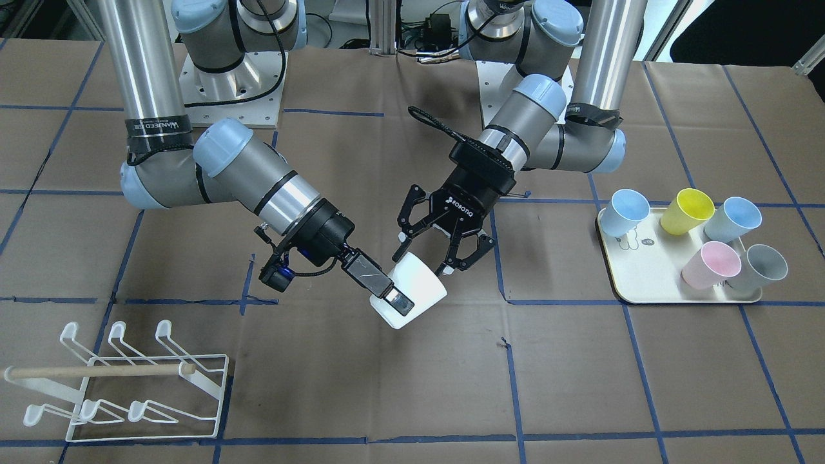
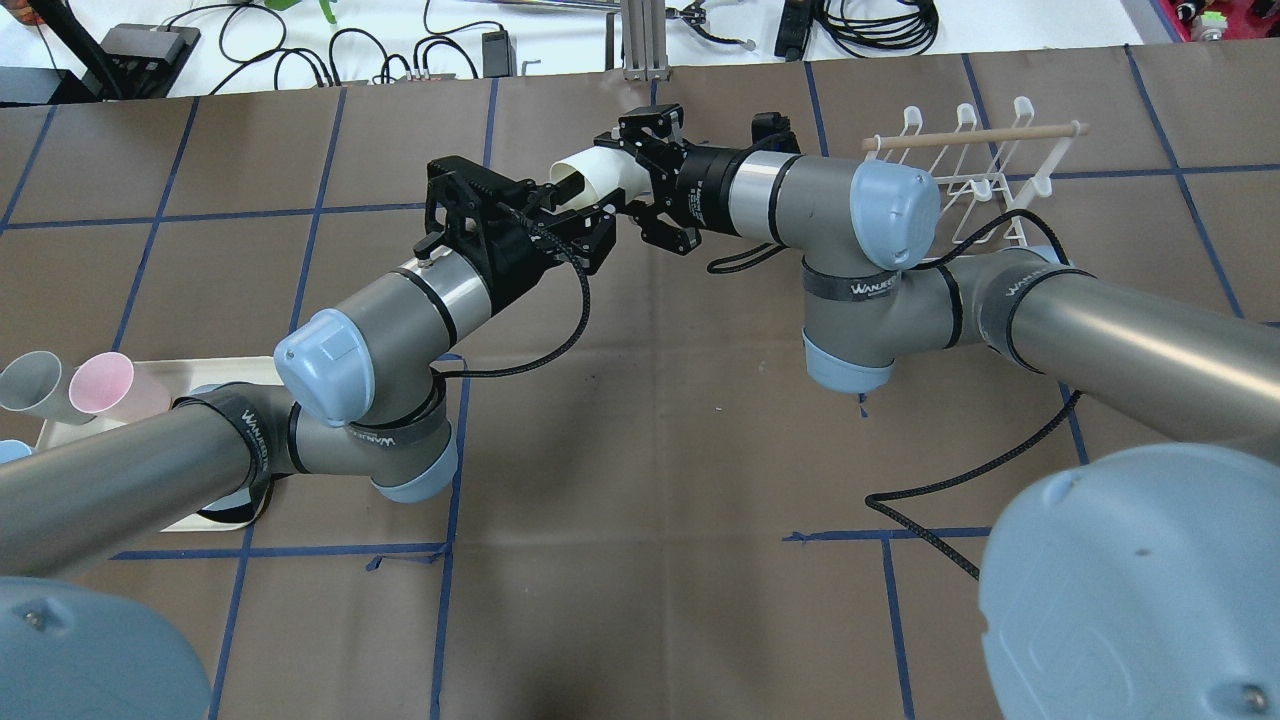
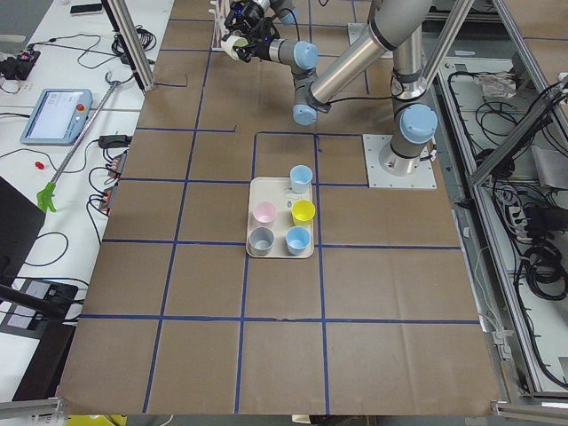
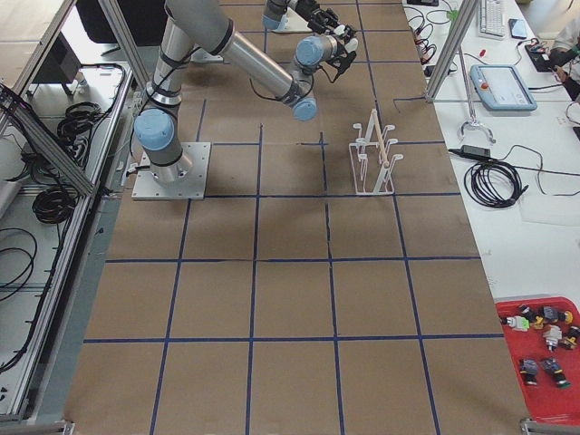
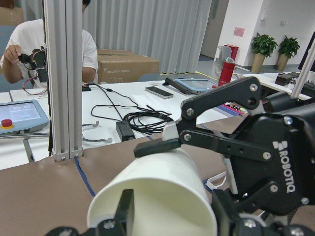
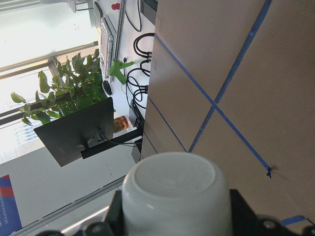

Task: Transfer IKEA cup to right arm and place on rack

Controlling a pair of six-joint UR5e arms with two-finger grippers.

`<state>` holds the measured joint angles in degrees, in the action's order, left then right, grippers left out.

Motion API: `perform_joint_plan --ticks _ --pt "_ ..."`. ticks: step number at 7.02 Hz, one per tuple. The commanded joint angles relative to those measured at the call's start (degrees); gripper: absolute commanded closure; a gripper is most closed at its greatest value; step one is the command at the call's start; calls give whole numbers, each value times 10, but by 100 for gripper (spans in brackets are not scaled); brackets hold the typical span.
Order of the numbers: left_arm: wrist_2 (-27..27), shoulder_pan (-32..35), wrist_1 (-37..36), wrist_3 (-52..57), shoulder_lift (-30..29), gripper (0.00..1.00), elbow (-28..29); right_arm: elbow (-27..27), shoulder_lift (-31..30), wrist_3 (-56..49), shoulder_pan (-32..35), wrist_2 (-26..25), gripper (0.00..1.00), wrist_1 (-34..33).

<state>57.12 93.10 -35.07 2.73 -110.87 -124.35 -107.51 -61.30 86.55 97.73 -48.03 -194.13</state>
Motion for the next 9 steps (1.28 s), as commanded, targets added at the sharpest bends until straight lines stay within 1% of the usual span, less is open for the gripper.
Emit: perform_joint_plan --ticks 1,2,3,4,5,6,7,9 --pt "-8 -42 0 0 24 31 -20 16 2 -8 -11 1 64 -5" --pt "-46 -79 1 0 49 30 -51 36 -3 -167 -45 -27 69 -5" --pt "-74 -123 9 0 70 29 -59 37 -5 -281 -61 -56 69 -5" --pt "-119 -166 28 0 74 28 -56 37 -6 -358 -68 -85 70 -5" --pt "-118 -180 66 -1 75 25 -47 39 -6 -412 -71 -112 71 -5" --pt "-111 -180 116 0 81 14 -28 45 -7 -459 -79 -142 73 -17" --pt "-80 -180 208 0 96 2 4 53 -7 -526 -84 -186 73 -24" --pt "22 -163 416 0 127 1 56 67 -6 -700 -97 -209 73 -42"
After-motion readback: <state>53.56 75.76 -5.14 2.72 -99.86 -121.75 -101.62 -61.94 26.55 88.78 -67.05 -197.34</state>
